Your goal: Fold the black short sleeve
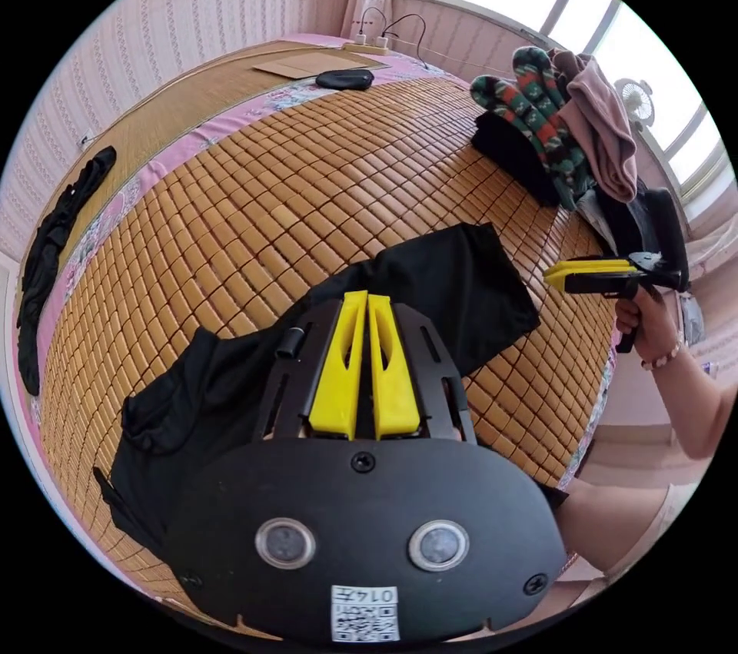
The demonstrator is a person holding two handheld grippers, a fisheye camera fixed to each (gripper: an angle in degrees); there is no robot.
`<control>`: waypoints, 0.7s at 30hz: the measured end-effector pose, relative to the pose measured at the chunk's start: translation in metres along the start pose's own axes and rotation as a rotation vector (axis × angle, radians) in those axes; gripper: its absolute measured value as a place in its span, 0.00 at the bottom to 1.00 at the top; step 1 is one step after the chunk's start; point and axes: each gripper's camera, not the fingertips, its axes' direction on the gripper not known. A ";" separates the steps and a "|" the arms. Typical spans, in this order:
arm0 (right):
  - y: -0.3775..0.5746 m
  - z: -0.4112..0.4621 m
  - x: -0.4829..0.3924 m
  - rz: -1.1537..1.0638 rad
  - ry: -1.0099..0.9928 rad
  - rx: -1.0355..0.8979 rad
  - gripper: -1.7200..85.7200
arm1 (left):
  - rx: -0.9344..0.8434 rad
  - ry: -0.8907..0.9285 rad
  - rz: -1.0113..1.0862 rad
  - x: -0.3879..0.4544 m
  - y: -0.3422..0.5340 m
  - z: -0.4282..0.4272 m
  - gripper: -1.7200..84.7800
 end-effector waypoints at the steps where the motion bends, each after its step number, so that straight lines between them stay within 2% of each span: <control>1: 0.005 0.004 -0.005 -0.015 0.003 0.004 0.09 | 0.003 0.034 0.036 0.013 -0.012 0.005 0.01; 3: 0.008 0.010 -0.012 -0.032 -0.011 0.022 0.08 | 0.014 0.078 0.086 0.032 -0.031 0.013 0.02; 6: 0.007 0.031 -0.007 -0.007 0.021 -0.076 0.04 | -0.014 0.094 0.179 0.065 -0.065 0.038 0.04; 8: 0.016 0.020 0.004 0.067 0.004 -0.029 0.02 | -0.065 0.103 0.224 0.082 -0.085 0.055 0.06; 12: 0.032 0.004 0.019 0.165 -0.035 0.038 0.02 | -0.034 0.118 0.280 0.098 -0.099 0.057 0.07; 15: 0.032 0.003 0.011 0.111 -0.122 0.096 0.02 | -0.095 0.093 0.301 0.107 -0.108 0.077 0.09; 18: 0.022 0.023 -0.011 -0.007 -0.214 0.066 0.02 | -0.170 0.075 0.307 0.111 -0.113 0.101 0.09; 21: 0.015 0.047 -0.030 -0.053 -0.134 -0.016 0.02 | -0.164 0.085 0.354 0.115 -0.117 0.100 0.02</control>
